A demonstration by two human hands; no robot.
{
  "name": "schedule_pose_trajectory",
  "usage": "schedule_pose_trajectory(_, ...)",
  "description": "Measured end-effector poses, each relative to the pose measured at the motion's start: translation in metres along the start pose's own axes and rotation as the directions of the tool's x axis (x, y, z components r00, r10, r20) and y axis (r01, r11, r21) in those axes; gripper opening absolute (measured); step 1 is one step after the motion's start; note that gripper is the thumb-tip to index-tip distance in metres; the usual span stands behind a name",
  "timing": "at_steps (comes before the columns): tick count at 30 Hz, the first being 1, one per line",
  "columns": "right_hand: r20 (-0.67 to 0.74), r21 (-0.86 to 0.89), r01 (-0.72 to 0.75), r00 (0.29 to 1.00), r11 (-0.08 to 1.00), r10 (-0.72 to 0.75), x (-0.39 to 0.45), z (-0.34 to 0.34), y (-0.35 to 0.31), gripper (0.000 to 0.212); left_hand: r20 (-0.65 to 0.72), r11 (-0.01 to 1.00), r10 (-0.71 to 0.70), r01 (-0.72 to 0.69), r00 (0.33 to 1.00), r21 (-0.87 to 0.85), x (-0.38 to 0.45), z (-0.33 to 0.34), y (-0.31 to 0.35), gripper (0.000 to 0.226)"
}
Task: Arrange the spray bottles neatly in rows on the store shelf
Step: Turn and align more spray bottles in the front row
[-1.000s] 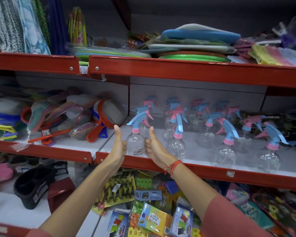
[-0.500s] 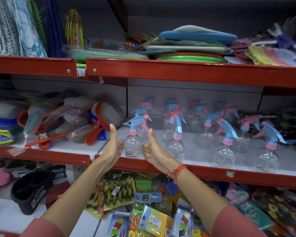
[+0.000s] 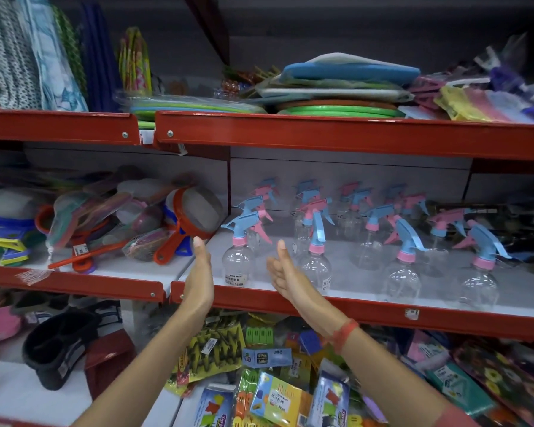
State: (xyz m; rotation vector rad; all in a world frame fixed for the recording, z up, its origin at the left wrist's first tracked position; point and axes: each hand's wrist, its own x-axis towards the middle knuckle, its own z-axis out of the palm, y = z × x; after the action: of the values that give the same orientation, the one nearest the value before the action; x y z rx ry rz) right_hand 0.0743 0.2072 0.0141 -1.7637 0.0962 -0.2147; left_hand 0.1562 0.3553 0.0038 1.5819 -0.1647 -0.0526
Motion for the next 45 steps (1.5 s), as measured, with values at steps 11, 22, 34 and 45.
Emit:
schedule_pose_trajectory(11, -0.541, 0.111, 0.127, 0.840, 0.986, -0.047, -0.036, -0.098, 0.024, 0.041, 0.152, 0.991, 0.131, -0.129, 0.980, -0.027, -0.061, 0.089, 0.009, 0.070)
schedule_pose_trajectory(22, -0.112, 0.213, -0.162, 0.976, 0.964, 0.188, 0.035, -0.115, 0.027, 0.080, 0.357, 0.992, -0.128, 0.115, 0.925, 0.058, -0.073, 0.132, 0.023, 0.095)
schedule_pose_trajectory(34, -0.037, 0.149, -0.196, 0.978, 0.969, 0.204, 0.009, -0.124, 0.030, 0.094, 0.411, 0.994, -0.110, 0.103, 0.905, 0.039, -0.030, 0.129, 0.015, 0.120)
schedule_pose_trajectory(45, -0.099, 0.048, -0.166, 0.980, 0.985, 0.171, -0.001, -0.118, 0.028, 0.108, 0.458, 0.998, -0.057, 0.057, 0.887, 0.015, -0.029, 0.130, 0.020, 0.094)
